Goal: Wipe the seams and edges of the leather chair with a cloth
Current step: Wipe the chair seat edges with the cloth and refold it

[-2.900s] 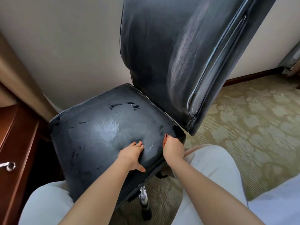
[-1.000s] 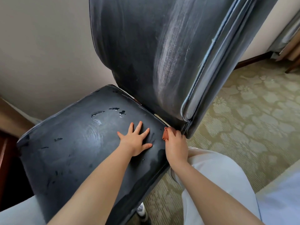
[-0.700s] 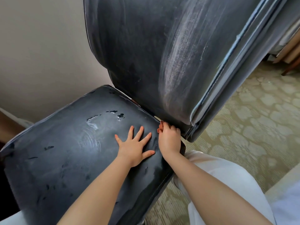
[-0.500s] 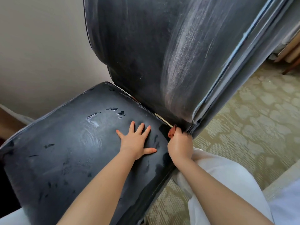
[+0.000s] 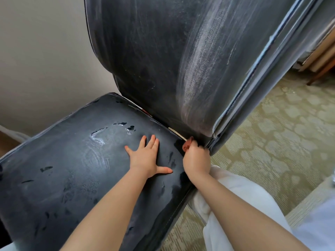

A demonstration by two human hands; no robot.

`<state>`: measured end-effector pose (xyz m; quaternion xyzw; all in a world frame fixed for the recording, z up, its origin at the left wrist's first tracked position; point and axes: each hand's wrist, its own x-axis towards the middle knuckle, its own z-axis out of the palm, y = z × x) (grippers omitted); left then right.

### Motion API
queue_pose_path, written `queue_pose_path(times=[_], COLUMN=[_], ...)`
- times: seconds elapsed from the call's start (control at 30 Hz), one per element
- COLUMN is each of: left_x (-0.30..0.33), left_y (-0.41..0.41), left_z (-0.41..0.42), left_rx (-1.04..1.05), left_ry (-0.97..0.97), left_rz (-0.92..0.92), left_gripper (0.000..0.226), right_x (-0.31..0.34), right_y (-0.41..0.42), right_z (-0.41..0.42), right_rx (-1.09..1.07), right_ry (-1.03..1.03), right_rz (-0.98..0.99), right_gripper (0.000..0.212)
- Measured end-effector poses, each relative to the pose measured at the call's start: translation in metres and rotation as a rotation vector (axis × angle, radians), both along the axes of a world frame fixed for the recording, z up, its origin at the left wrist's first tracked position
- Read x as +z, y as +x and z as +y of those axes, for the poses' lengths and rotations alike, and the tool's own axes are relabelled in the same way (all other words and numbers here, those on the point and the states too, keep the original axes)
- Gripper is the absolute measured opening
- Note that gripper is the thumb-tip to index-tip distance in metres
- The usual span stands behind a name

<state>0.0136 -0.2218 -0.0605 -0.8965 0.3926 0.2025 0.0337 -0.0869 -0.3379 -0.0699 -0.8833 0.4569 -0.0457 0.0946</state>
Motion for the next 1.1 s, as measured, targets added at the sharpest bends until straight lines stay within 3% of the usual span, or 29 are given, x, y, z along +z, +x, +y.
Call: queue_pose_path(times=[0.23, 0.6, 0.73, 0.83, 0.93, 1.03, 1.1], left_x=[-0.002, -0.009, -0.010, -0.006, 0.000, 0.007, 0.009], left_y=[0.002, 0.012, 0.013, 0.012, 0.012, 0.012, 0.009], left_z=[0.005, 0.009, 0.008, 0.007, 0.006, 0.006, 0.007], left_rx=[-0.045, -0.085, -0.075, -0.074, -0.074, -0.080, -0.081], left_ry=[-0.006, -0.044, -0.046, -0.029, -0.004, 0.034, 0.045], left_rz=[-0.011, -0.047, -0.060, -0.048, -0.024, 0.015, 0.026], left_gripper=[0.121, 0.119, 0.118, 0.117, 0.117, 0.115, 0.111], right_x=[0.002, -0.013, -0.012, 0.004, 0.017, 0.020, 0.023], right_y=[-0.003, 0.055, 0.049, 0.031, 0.012, 0.004, 0.002], right_z=[-0.004, 0.007, 0.010, 0.007, 0.008, 0.005, 0.003], right_rx=[-0.053, -0.142, -0.007, 0.037, 0.039, 0.018, 0.034], right_ry=[0.072, -0.018, 0.042, 0.136, 0.206, 0.217, 0.093], right_rz=[-0.030, -0.124, -0.035, -0.180, -0.356, -0.159, -0.010], right_gripper=[0.036, 0.012, 0.037, 0.045, 0.037, 0.026, 0.028])
